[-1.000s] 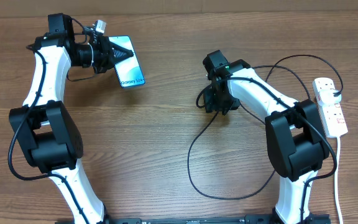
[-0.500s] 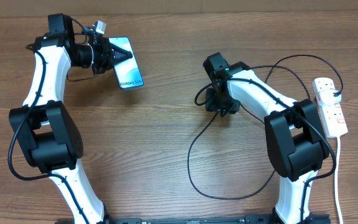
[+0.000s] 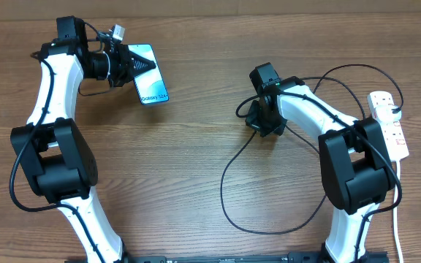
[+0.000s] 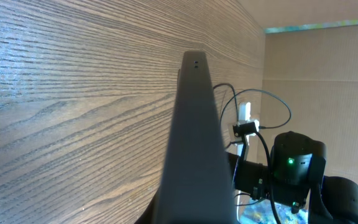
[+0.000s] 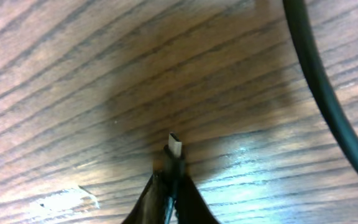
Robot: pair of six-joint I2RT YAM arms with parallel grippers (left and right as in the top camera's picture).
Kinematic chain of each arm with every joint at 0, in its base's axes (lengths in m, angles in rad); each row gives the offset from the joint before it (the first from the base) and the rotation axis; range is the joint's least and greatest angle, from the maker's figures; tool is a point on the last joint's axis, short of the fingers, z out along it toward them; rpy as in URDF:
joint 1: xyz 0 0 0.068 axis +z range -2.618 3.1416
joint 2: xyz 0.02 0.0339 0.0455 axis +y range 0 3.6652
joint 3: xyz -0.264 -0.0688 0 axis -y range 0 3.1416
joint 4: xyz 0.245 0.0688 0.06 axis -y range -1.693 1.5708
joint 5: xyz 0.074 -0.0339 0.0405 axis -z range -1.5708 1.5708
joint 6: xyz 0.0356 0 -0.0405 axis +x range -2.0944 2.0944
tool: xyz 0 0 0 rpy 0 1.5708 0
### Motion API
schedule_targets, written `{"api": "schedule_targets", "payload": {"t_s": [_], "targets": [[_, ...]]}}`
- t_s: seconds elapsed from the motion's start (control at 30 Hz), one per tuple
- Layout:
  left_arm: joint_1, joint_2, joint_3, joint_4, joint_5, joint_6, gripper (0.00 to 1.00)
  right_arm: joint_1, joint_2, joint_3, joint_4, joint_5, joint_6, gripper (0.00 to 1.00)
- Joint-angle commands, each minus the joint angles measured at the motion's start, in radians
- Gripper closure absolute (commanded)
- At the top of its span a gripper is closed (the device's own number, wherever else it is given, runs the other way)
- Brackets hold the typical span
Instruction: Plug charger to phone and switch on socket
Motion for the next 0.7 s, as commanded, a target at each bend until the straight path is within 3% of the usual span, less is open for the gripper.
{"api": "schedule_targets", "payload": {"t_s": [0.0,0.17,0.23,0.43,0.53,0.67], "targets": [[-0.010,-0.032,0.005,-0.002,0.023,0.024,0.96,0.003,0.030,-0.036,0.005,-0.016,0.004,0.96],[-0.010,-0.032,0.005,-0.002,0.023,0.024,0.96,0.007,0.030,-0.036,0.005,0.040,-0.001,0.96],[-0.010,-0.032,0.005,-0.002,0.023,0.024,0.96,0.008,0.030,-0.036,0.004,0.039,-0.023,0.89],[-0.010,-0.032,0.005,-0.002,0.023,0.024,0.96,0.013,0.030,-0.036,-0.029,0.028,-0.022,0.87],[-0.010,-0.032,0.005,-0.002,0.023,0.024,0.96,0.018,0.030,-0.036,-0.024,0.027,-0.022,0.96],[-0.010,-0.032,0.005,-0.003,0.023,0.024,0.96,0.019,0.030,-0.029,0.004,0.020,-0.106,0.96]]}}
